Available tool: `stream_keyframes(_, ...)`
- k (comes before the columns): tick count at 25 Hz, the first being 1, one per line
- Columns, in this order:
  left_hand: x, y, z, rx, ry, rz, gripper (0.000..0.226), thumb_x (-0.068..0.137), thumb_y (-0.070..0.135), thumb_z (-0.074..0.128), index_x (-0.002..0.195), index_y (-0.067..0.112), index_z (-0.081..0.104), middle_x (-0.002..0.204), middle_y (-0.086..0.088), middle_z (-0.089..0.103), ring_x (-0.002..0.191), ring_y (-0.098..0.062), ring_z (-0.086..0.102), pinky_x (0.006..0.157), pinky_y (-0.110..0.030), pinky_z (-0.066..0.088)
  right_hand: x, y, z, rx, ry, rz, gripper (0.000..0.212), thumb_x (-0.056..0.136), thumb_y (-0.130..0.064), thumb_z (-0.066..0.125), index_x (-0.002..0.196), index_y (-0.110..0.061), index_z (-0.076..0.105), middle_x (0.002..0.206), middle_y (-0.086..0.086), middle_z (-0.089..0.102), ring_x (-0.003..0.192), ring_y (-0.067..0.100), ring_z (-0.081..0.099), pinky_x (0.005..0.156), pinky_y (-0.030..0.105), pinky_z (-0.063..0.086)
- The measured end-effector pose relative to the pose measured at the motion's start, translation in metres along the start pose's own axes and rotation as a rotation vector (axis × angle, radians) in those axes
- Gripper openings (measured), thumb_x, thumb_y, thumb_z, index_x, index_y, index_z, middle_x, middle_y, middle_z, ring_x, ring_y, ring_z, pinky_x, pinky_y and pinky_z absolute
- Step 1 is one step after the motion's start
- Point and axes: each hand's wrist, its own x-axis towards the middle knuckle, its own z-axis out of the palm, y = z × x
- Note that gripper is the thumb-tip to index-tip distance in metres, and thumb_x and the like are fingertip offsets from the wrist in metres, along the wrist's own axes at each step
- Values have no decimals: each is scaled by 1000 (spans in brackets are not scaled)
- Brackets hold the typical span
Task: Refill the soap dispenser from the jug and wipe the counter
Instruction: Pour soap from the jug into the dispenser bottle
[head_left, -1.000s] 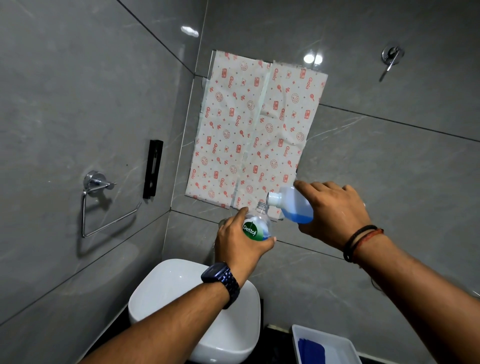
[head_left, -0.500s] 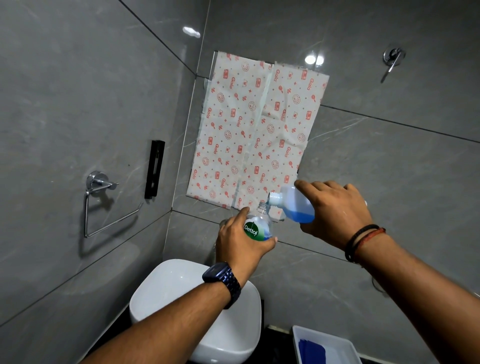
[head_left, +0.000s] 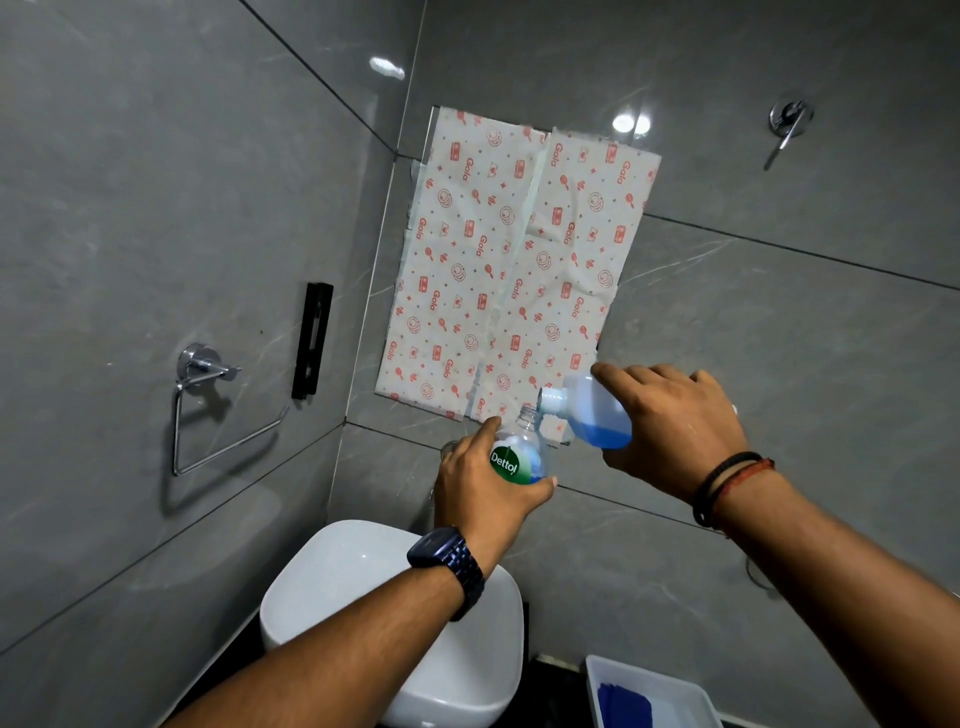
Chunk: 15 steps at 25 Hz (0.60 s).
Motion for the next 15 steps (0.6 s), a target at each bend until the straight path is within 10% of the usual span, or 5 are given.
stream_keyframes(15, 0, 0, -1, -5, -6, -4, 89, 55, 49, 83, 133, 26, 47, 124, 3, 59, 111, -15, 53, 87, -37, 53, -1, -1, 0, -2, -7, 7, 79, 65, -40, 77, 131, -29, 35, 115, -1, 65, 99, 26, 58, 76, 39, 46)
